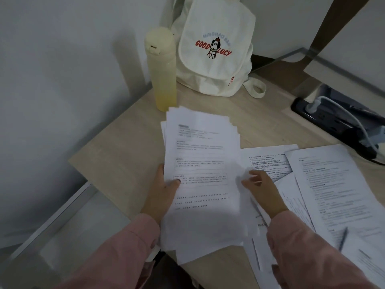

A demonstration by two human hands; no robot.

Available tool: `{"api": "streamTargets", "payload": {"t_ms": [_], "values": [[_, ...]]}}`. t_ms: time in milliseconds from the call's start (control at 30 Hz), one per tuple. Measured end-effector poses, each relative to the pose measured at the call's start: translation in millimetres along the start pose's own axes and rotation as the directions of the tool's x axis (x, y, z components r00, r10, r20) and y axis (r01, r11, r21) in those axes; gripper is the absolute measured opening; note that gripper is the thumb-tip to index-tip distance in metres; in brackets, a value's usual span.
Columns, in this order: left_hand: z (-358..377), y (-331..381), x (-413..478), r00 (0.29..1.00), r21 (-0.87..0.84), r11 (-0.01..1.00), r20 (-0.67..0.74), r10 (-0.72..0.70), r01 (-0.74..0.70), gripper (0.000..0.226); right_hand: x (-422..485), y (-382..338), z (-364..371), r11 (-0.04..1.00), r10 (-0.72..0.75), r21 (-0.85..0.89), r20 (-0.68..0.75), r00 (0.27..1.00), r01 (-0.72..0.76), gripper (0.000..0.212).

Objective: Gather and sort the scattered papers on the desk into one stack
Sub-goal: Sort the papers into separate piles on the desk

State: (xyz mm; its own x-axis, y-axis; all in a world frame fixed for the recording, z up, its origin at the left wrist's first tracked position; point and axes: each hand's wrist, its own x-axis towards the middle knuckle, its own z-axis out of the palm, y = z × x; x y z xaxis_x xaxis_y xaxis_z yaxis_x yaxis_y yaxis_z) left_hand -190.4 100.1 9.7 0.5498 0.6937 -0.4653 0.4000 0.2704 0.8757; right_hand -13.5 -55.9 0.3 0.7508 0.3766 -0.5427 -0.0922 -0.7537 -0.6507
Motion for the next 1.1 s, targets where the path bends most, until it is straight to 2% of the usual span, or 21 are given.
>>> {"api": "streamTargets", "payload": {"t_ms": [133,167,233,300,433,533,767,933,1000,1100], "values": [[-4.1,24.0,-11.8,0.989,-0.044,0.989,0.05,0.142,-0.14,0.033,-5.6,-14.7,-6.6,0.918,0.022,0.391,0.112,0.993,-0.065,0.057],[-4.4,31.2,-13.4,0.985,-0.065,0.984,0.049,0.168,-0.164,0.034,-7.9,-20.5,-9.3,0.895,0.003,0.441,0.133,0.991,-0.062,0.056],[-4.3,44.7,-15.2,0.975,-0.089,0.973,0.042,0.217,-0.212,0.037,-14.0,-34.3,-15.8,0.861,-0.052,0.508,0.117,0.992,-0.015,0.038],[-5.1,56.7,-15.1,0.965,-0.102,0.96,0.021,0.262,-0.259,0.04,-21.1,-47.5,-23.8,0.851,-0.128,0.519,0.058,0.99,0.079,0.025],[-7.9,80.6,-13.2,0.939,-0.143,0.928,-0.025,0.343,-0.343,0.04,-33.7,-67.2,-42.9,0.785,-0.29,0.551,-0.077,0.954,0.283,0.032],[-5.9,92.2,-9.6,0.927,-0.177,0.911,-0.029,0.373,-0.372,0.036,-40.9,-76.3,-53.7,0.71,-0.348,0.602,-0.15,0.926,0.364,0.037],[3.8,101.7,-8.6,0.903,-0.153,0.891,-0.02,0.43,-0.428,0.031,-43.6,-67.8,-43.5,0.732,-0.265,0.588,-0.22,0.939,0.344,0.036],[4.2,108.9,-10.9,0.857,-0.153,0.845,-0.034,0.514,-0.513,0.042,-50.5,-68.0,-46.3,0.651,-0.244,0.644,-0.326,0.914,0.403,0.034],[3.9,101.8,-7.3,0.873,-0.156,0.86,-0.03,0.487,-0.485,0.047,-51.0,-64.6,-43.8,0.671,-0.246,0.627,-0.315,0.917,0.396,0.031],[7.1,83.8,-0.4,0.926,-0.138,0.917,0.011,0.378,-0.373,0.043,-47.3,-57.8,-32.7,0.727,-0.171,0.619,-0.258,0.951,0.298,0.027]]}}
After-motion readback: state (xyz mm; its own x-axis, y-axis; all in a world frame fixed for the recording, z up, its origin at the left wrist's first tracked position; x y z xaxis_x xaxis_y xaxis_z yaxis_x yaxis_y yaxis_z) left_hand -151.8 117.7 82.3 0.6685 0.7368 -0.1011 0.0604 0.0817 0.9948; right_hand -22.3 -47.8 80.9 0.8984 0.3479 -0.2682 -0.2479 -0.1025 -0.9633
